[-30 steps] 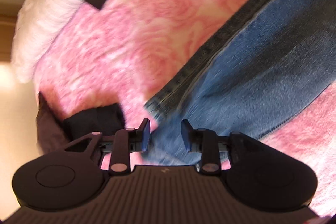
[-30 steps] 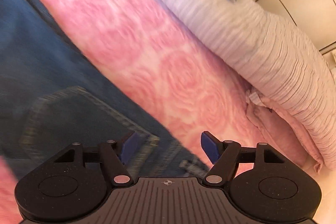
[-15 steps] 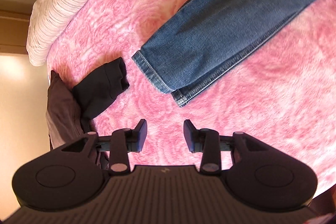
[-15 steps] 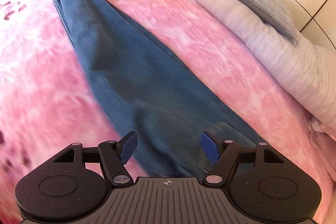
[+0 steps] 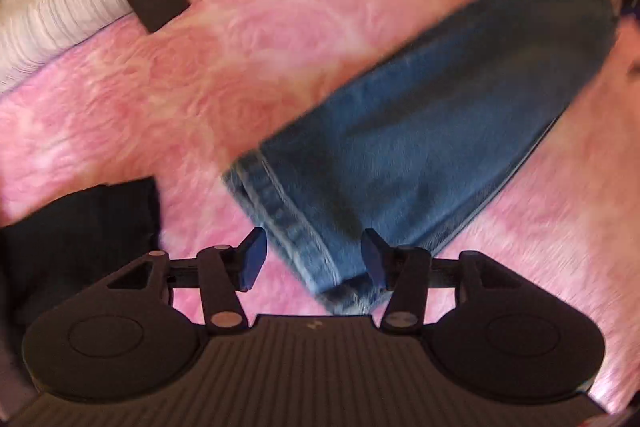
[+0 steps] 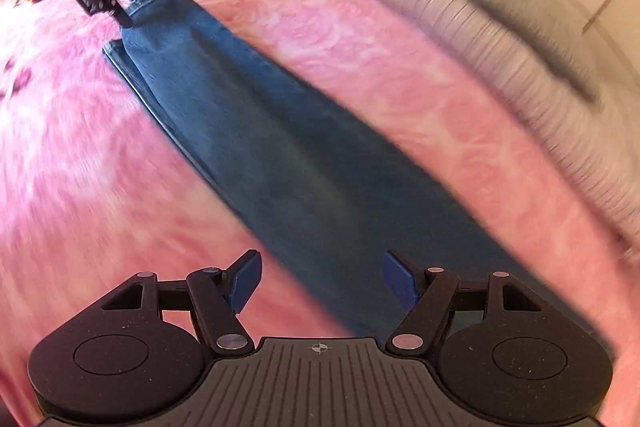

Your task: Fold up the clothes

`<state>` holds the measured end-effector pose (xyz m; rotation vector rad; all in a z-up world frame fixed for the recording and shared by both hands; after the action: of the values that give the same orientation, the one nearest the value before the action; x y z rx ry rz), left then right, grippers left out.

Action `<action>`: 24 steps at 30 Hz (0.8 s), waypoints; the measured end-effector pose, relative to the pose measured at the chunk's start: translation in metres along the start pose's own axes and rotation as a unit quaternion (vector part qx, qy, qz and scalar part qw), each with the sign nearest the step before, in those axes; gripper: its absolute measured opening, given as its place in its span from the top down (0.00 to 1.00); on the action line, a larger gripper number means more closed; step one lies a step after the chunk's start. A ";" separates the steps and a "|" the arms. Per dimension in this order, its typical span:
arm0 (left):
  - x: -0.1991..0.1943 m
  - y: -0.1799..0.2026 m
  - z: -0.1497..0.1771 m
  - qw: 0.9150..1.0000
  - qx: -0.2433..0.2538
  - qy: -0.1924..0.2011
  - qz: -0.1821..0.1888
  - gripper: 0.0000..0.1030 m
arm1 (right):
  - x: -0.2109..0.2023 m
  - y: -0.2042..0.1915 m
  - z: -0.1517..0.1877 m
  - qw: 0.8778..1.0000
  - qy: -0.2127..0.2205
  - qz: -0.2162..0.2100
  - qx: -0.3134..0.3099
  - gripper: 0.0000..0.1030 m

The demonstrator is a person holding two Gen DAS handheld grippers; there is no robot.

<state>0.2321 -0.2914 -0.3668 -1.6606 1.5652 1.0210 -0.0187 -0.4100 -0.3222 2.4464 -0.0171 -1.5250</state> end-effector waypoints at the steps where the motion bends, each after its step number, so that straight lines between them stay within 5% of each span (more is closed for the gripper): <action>1: 0.001 -0.007 0.000 1.000 -0.010 0.017 0.025 0.53 | 0.005 -0.016 -0.012 1.000 -0.003 -0.006 0.000 0.32; 4: 0.021 -0.022 0.007 0.994 -0.057 0.008 0.097 0.54 | 0.017 -0.053 -0.045 1.000 0.005 -0.012 -0.026 0.32; 7: 0.033 -0.027 0.015 0.985 -0.088 -0.038 0.146 0.75 | 0.026 -0.072 -0.068 0.998 0.005 -0.012 -0.053 0.32; 8: 0.027 -0.033 0.009 0.981 -0.105 -0.034 0.158 0.86 | 0.027 -0.074 -0.073 0.999 0.006 -0.013 -0.051 0.32; 12: -0.006 -0.062 -0.020 0.960 -0.186 -0.006 0.209 0.89 | 0.027 -0.067 -0.084 1.000 0.006 0.000 -0.030 0.32; 17: 0.011 -0.091 -0.038 0.952 -0.241 -0.018 0.188 0.86 | 0.032 -0.054 -0.084 0.999 -0.009 0.018 0.025 0.32; 19: 0.025 -0.099 -0.029 0.956 -0.247 -0.031 0.157 0.83 | 0.034 -0.055 -0.083 0.999 -0.013 0.017 0.035 0.31; 21: 0.029 -0.107 -0.017 0.954 -0.261 -0.029 0.143 0.67 | 0.036 -0.059 -0.082 0.999 -0.015 0.015 0.035 0.31; 24: 0.022 -0.103 -0.001 0.959 -0.244 -0.020 0.141 0.65 | 0.041 -0.071 -0.083 1.000 -0.010 0.015 0.011 0.32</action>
<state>0.3343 -0.2934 -0.3918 -1.7389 1.6443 1.6895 0.0640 -0.3296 -0.3402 2.4364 -0.0731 -1.5447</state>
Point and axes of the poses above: each gripper's, at about its wrist camera, not at the fingertips, and x roughly the way its jaws point, y to its right, z to its underside, the point moved 7 cm from there along x, roughly the way its jaws point, and after that the axes turned 2 degrees about -x, right-handed, at the moved point
